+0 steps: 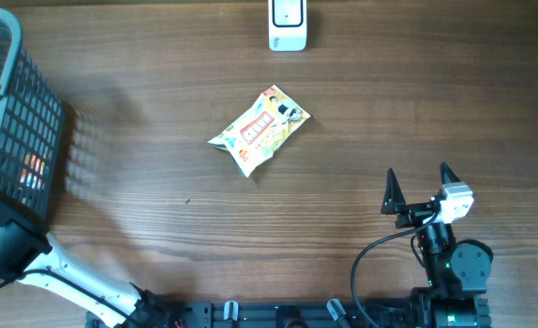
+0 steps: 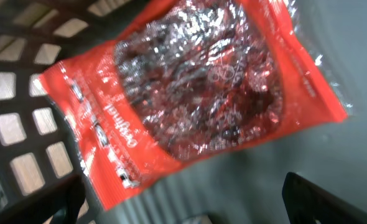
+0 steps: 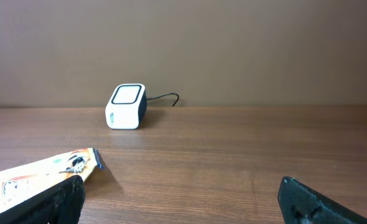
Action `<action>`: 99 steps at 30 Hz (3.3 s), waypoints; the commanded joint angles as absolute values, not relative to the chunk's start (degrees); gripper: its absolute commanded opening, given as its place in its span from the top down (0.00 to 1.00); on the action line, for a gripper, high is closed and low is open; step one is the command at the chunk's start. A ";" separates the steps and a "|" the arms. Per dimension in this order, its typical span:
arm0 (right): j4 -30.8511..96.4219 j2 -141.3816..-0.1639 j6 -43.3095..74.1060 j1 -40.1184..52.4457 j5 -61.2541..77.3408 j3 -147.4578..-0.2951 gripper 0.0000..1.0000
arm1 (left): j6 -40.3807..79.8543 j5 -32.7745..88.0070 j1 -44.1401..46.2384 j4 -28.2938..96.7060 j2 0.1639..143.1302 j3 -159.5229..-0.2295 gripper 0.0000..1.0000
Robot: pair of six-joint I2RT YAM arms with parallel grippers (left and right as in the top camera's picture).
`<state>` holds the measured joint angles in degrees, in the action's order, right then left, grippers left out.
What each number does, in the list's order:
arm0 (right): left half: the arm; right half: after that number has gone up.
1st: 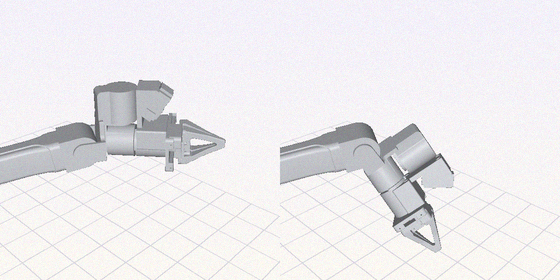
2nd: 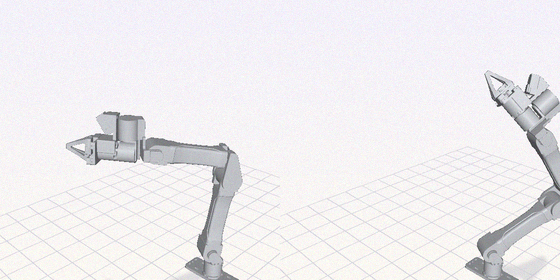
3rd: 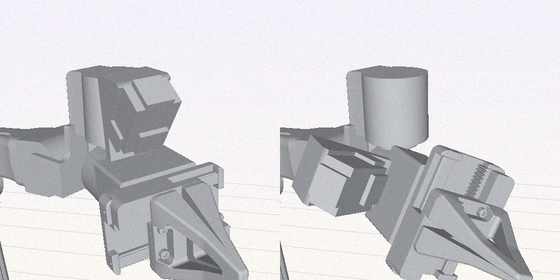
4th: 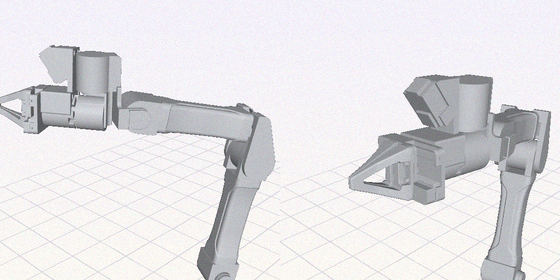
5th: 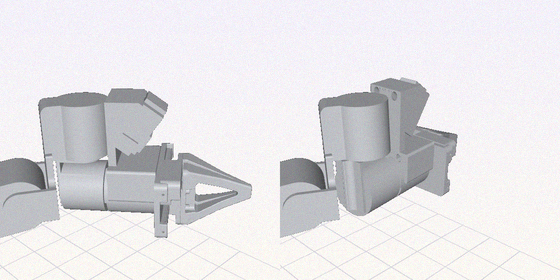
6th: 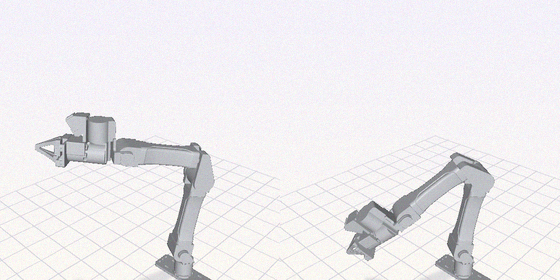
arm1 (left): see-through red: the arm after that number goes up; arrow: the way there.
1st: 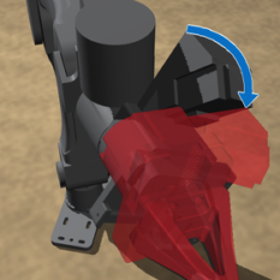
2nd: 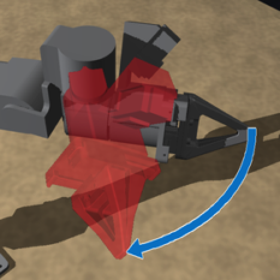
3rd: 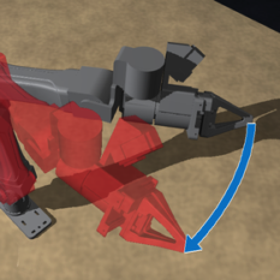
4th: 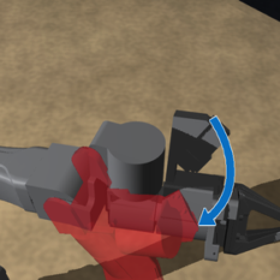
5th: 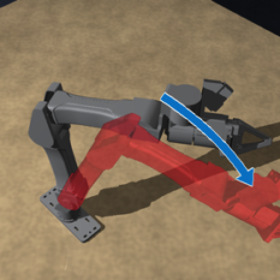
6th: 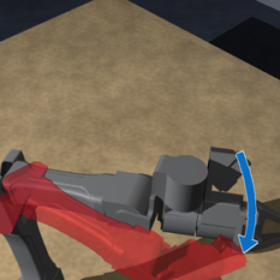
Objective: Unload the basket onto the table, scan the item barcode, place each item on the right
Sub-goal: 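Reach the left gripper back into the basket and grasp a packet, then place the red Haribo packet beside the yellow packet with left gripper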
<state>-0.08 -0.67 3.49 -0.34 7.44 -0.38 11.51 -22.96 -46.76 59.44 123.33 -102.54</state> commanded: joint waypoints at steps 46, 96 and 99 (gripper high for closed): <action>-0.38 -0.27 3.01 -0.62 6.90 -0.30 0.00 | 12.78 -2.15 -41.17 40.91 91.09 -91.13 0.96; -0.38 -0.43 3.03 -0.62 6.90 -0.30 0.00 | 19.79 1.83 -22.59 62.33 78.04 -104.31 0.00; -0.38 -0.43 3.03 -0.62 6.90 -0.30 0.00 | 21.04 2.09 -34.63 63.18 78.11 -104.09 0.00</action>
